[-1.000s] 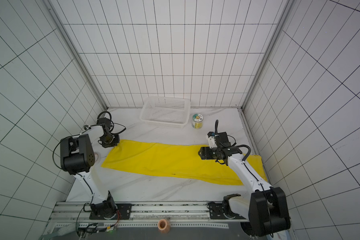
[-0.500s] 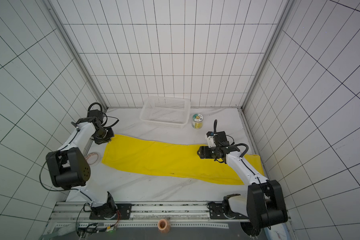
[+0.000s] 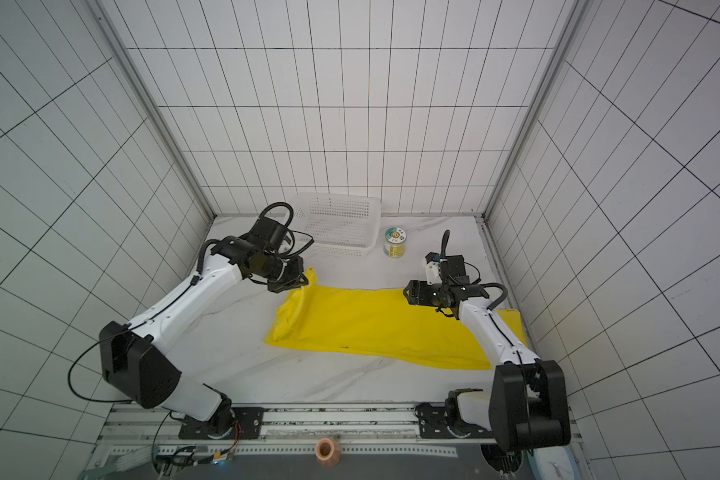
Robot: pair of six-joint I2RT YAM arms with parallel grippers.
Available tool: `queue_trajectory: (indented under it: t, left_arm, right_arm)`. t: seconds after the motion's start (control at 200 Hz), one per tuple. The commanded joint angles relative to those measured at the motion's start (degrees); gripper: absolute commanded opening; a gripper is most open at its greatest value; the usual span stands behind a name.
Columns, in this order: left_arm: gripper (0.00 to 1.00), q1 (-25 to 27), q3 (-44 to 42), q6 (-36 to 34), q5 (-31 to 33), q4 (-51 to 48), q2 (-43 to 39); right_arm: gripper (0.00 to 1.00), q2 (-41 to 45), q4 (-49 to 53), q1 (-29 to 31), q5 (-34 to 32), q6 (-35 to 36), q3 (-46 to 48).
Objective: Fold and stack the trousers
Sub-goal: 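Lift the trousers end with the left gripper and fold it over toward the right gripper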
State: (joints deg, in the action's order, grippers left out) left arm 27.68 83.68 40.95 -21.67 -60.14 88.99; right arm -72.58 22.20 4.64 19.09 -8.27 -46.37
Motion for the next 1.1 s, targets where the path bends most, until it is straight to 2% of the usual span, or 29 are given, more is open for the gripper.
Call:
queue_trajectory:
  t: [0.0,0.125,0.23,0.3,0.575,0.705,1.095]
  left_arm:
    - [0.00,3.76,1.92,7.81,-4.94,4.64,1.96]
    - [0.00,9.43,4.19,10.35,-7.88,10.20,6.42]
    - [0.00,13.20,9.64,9.29,-8.74,9.60,12.37]
    - [0.00,14.68,10.25,9.53,-9.04,10.70,14.80]
    - [0.00,18.32,15.95,10.61,-11.15,13.91,21.12]
    - [0.00,18.83,15.32,11.04,-11.24,16.09,24.23]
    - [0.00,19.18,18.21,19.39,-8.61,27.61,33.24]
  right_arm:
    - [0.79,1.94,0.14,-2.51,-0.10,1.23,-4.14]
    - [0.79,2.70,0.09,-5.39,-0.18,1.09,-4.15]
    - [0.79,3.19,0.09,-6.91,-0.67,0.90,-4.53]
    - [0.79,3.56,0.12,-7.51,-0.92,0.89,-4.46]
    - [0.79,4.02,0.06,-8.27,-0.99,0.72,-2.67]
    - [0.79,3.93,0.08,-8.33,-0.82,0.44,-2.36]
    - [0.79,4.14,-0.22,-8.24,0.06,-0.22,-1.18]
